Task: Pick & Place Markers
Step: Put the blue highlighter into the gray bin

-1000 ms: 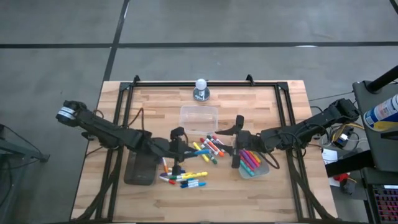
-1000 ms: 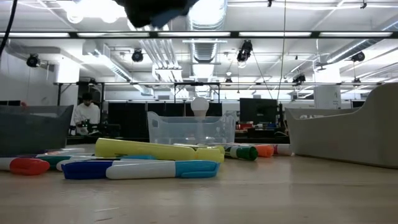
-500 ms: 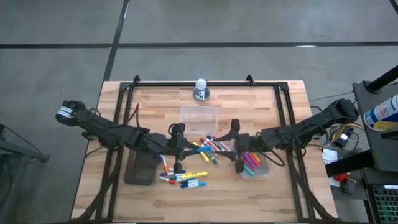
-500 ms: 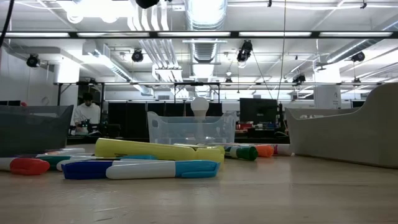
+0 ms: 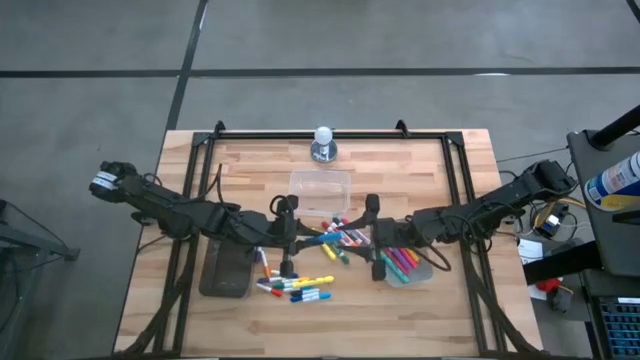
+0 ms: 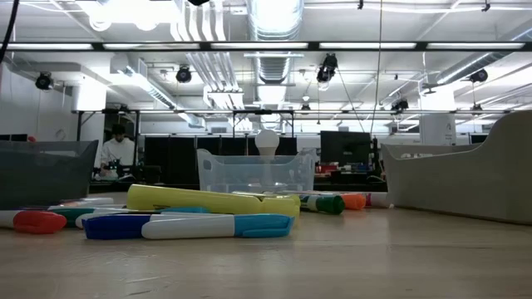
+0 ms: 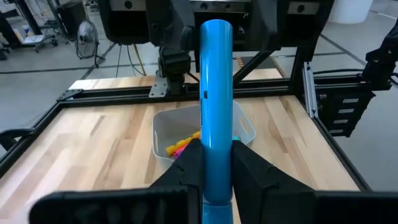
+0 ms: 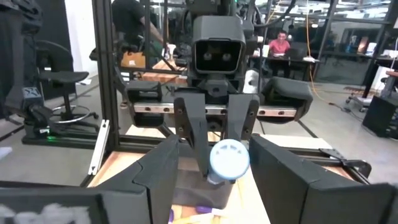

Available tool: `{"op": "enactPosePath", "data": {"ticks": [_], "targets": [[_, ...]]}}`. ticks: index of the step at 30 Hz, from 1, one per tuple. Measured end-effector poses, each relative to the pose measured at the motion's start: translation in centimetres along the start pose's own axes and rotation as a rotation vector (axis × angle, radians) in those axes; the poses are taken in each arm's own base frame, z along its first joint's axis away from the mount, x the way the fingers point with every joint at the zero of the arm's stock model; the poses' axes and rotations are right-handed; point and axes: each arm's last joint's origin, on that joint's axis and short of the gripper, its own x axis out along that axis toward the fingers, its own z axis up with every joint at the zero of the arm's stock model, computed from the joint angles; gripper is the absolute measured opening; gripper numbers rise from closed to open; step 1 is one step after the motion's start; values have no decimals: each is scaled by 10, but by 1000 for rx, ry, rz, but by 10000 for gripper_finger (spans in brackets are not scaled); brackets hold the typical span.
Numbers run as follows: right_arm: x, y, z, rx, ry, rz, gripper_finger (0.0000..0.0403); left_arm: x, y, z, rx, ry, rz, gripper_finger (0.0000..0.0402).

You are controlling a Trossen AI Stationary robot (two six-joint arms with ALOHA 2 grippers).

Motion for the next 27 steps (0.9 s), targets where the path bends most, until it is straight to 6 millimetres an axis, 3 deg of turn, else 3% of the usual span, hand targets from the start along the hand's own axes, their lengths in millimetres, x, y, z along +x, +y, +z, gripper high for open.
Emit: {"op": "enactPosePath", "data": {"ticks": [15,27], "targets": [[0,-1,-2,13,16,-6,68,0,0,1,-5,-13,-3,54],[0,-1,-2,31,16,-6,71,0,0,0,-48,-14,0,66]]}}
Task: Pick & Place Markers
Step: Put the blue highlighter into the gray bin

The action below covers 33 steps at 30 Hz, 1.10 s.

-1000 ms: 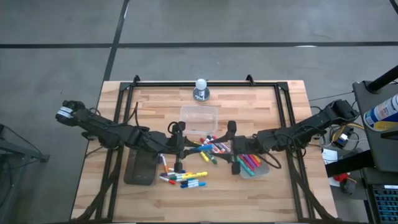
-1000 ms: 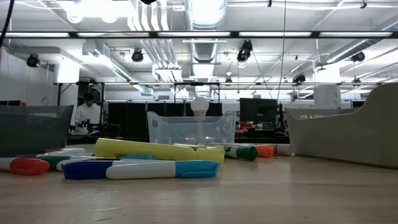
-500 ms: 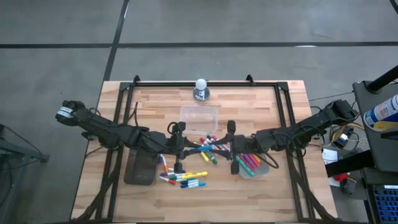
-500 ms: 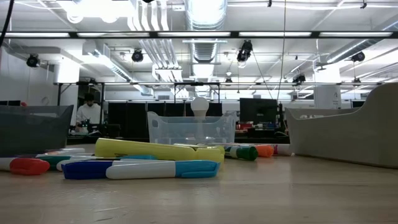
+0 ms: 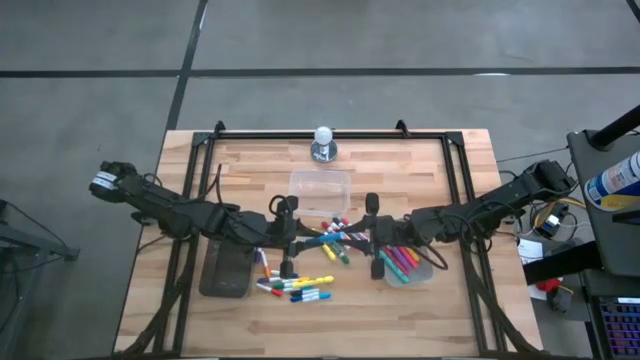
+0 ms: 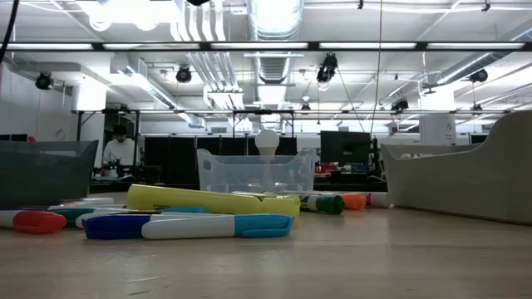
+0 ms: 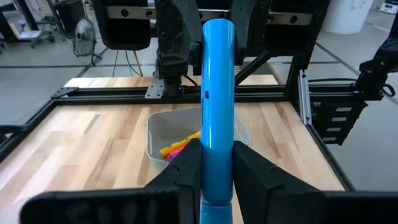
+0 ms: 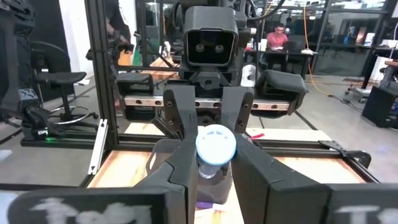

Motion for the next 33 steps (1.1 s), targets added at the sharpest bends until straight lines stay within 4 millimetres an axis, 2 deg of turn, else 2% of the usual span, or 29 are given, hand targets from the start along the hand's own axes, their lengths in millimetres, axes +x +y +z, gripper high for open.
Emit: {"op": "enactPosePath", "data": {"ticks": [4,11,14,25,28,33], "targets": [[0,0,0,1,0,-10,70,0,0,-1,9,2,4,88],[0,-1,-1,18,8,-50,70,0,1,-3,19,18,11,169],[-1,-2,-2,26,26,-82,70,0,1,-3,20,18,10,191],[-19,-14,-5,129,150,-312,70,0,1,-11,24,93,12,197],[-30,-19,-6,158,261,-399,70,0,2,-11,24,100,14,197],[-50,-26,7,253,446,-538,70,0,2,-11,23,96,14,197]]}}
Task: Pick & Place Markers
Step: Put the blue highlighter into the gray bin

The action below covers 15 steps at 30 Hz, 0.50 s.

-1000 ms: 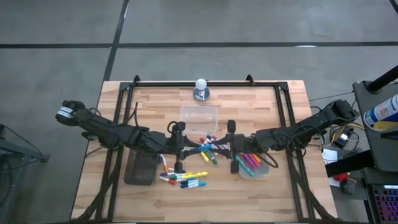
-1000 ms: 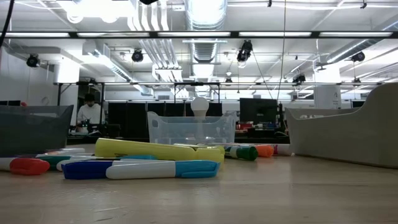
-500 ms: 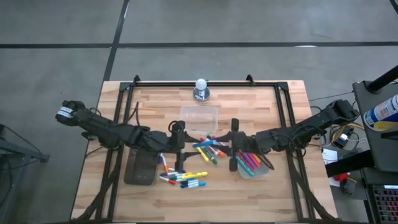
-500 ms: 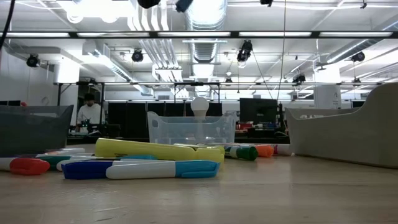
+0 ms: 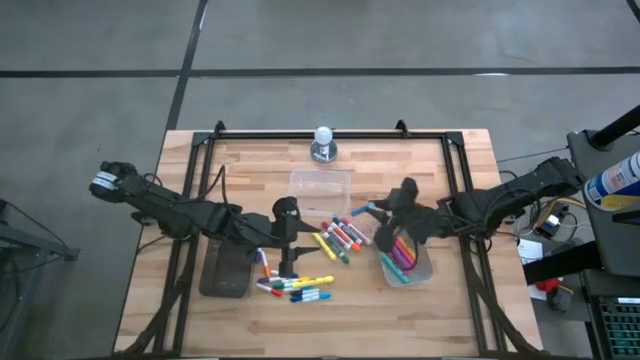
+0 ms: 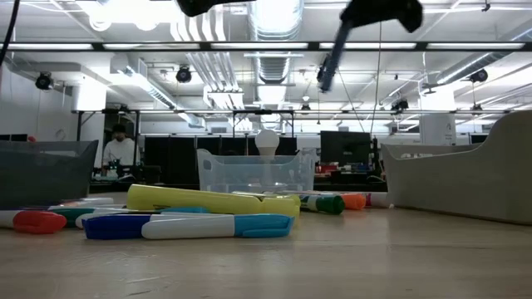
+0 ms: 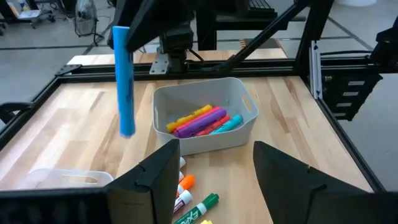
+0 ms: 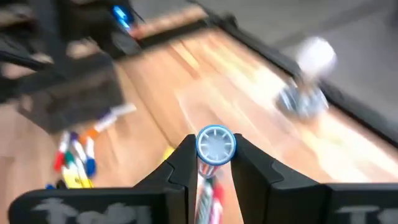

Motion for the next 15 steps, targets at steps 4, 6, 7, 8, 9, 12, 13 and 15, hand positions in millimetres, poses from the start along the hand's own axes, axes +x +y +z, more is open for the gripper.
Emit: {"op": "enactPosePath", "data": {"ticks": [4,6,7,8,9,12,13,15], "targets": [[-15,-9,6,58,200,-107,70,0,0,0,-1,-1,0,197],[-20,-12,5,72,319,-151,70,0,0,0,-1,-1,0,197],[-22,-12,6,92,367,-159,70,0,0,0,-2,-1,0,197],[-23,-12,7,113,414,-160,70,0,0,0,-2,-1,0,197],[-23,-11,7,128,464,-162,70,0,0,0,-2,-2,0,197],[-19,-6,5,166,597,-140,70,0,0,0,-1,-1,0,197],[-16,-4,4,172,642,-133,70,0,0,0,-2,-2,0,197],[-9,-2,0,189,725,-128,70,0,0,0,-5,-1,0,197]]}}
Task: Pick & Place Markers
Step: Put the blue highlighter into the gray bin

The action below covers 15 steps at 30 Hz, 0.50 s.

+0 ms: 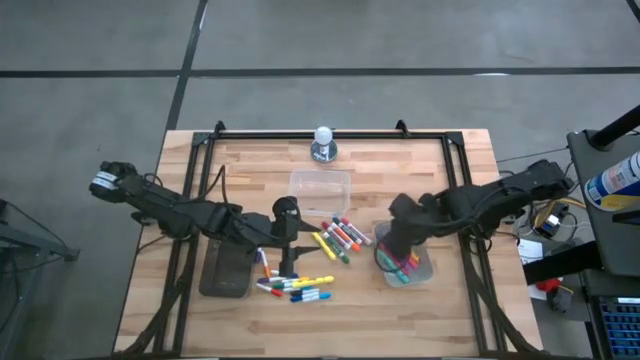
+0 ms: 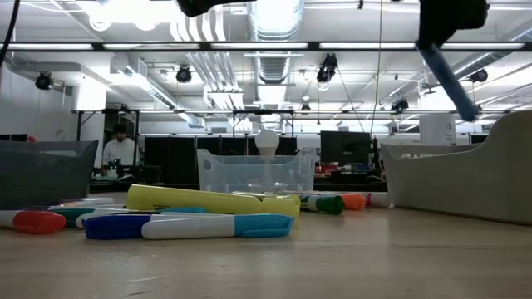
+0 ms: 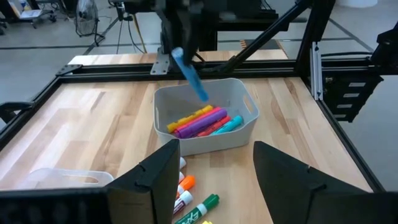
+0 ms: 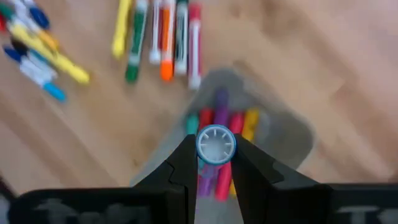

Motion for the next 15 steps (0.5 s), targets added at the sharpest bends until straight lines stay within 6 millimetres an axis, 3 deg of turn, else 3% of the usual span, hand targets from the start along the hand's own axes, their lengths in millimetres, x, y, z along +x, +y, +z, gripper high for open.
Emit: {"op": "enactPosePath", "data": {"ticks": [8,15], "targets": [[40,3,5,28,270,-167,70,0,0,-1,-14,12,1,197],[70,9,12,-2,409,-203,71,0,0,-3,-15,28,3,197]]}}
